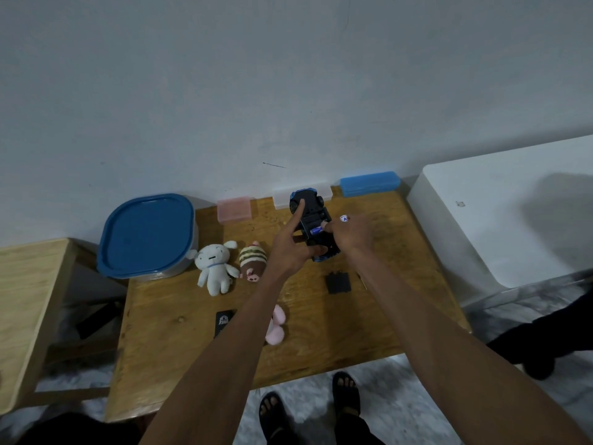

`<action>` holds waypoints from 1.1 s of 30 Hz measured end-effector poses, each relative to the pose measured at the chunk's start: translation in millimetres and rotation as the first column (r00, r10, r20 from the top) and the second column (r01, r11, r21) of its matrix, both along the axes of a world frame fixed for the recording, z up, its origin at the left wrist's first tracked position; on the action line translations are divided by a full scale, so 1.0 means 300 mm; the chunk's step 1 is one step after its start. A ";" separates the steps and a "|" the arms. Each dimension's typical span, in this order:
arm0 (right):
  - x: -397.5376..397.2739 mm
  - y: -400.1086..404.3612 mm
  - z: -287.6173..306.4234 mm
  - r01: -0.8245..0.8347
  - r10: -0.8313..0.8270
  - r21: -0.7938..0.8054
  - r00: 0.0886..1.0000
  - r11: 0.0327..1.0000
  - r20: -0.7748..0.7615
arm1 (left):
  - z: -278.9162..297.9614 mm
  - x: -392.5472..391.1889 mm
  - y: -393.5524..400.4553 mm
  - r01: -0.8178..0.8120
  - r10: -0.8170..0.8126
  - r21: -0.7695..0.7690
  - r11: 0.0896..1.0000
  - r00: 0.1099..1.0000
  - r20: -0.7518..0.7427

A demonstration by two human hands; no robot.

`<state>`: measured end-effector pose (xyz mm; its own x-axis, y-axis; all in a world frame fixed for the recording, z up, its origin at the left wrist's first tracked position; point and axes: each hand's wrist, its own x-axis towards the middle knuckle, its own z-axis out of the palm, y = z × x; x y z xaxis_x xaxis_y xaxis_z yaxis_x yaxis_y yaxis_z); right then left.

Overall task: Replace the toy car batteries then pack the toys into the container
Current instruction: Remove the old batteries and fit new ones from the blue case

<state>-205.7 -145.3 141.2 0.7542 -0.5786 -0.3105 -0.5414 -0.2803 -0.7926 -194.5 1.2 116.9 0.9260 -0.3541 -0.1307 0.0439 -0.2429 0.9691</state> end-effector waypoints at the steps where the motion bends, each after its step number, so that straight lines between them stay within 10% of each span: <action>1: -0.002 -0.001 -0.002 -0.001 0.001 0.030 1.000 1.000 0.014 | 0.000 0.002 0.003 0.002 -0.002 -0.002 1.000 1.000 -0.006; 16: -0.003 0.032 0.023 -0.089 0.105 -0.083 0.970 0.993 0.218 | -0.024 -0.017 -0.023 -0.020 0.011 -0.090 0.996 0.995 -0.095; 33: 0.014 -0.056 0.025 -0.141 0.121 0.183 0.986 0.973 0.115 | -0.055 0.030 0.017 0.046 -0.052 -0.038 0.998 0.982 -0.182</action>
